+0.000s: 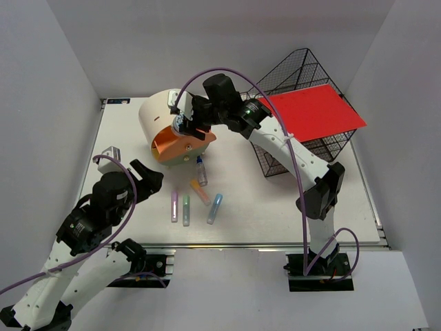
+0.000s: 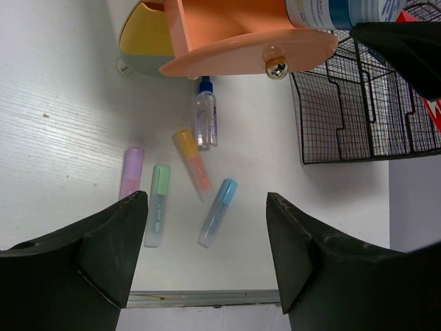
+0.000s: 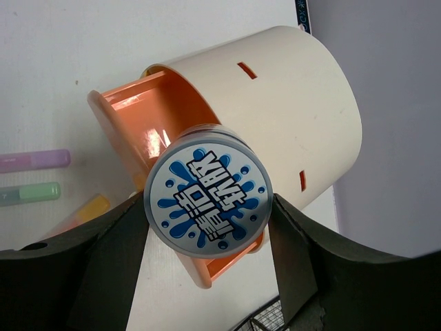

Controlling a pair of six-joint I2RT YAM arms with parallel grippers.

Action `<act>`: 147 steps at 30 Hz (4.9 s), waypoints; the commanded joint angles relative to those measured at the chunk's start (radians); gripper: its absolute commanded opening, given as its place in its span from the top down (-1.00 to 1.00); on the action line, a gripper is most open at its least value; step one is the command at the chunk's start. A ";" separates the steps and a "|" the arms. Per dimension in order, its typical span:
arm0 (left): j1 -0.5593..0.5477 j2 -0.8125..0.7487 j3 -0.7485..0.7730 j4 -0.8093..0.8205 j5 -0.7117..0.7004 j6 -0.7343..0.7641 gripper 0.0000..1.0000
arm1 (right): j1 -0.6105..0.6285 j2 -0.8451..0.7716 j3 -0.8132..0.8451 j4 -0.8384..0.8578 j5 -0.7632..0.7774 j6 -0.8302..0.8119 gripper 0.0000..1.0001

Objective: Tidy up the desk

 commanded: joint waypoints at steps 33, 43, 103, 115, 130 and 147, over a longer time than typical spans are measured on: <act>0.004 -0.013 -0.002 -0.001 -0.001 -0.008 -0.58 | 0.002 0.059 0.077 0.016 0.002 0.002 1.00; 0.004 -0.018 -0.007 0.001 0.004 -0.012 -0.58 | 0.004 0.059 0.076 0.041 0.014 0.014 -0.08; 0.004 -0.045 0.015 -0.013 0.001 -0.009 -0.57 | -0.030 -0.123 -0.355 -0.033 -0.085 -0.223 1.00; 0.004 -0.056 0.003 -0.025 -0.015 -0.006 -0.58 | -0.035 -0.031 -0.280 0.110 -0.030 -0.140 1.00; 0.004 -0.058 0.007 -0.033 -0.015 -0.009 -0.58 | -0.033 0.081 -0.140 0.127 -0.007 -0.109 1.00; 0.004 -0.056 0.012 -0.037 -0.012 -0.012 -0.57 | -0.038 0.110 -0.116 0.265 -0.001 0.011 1.00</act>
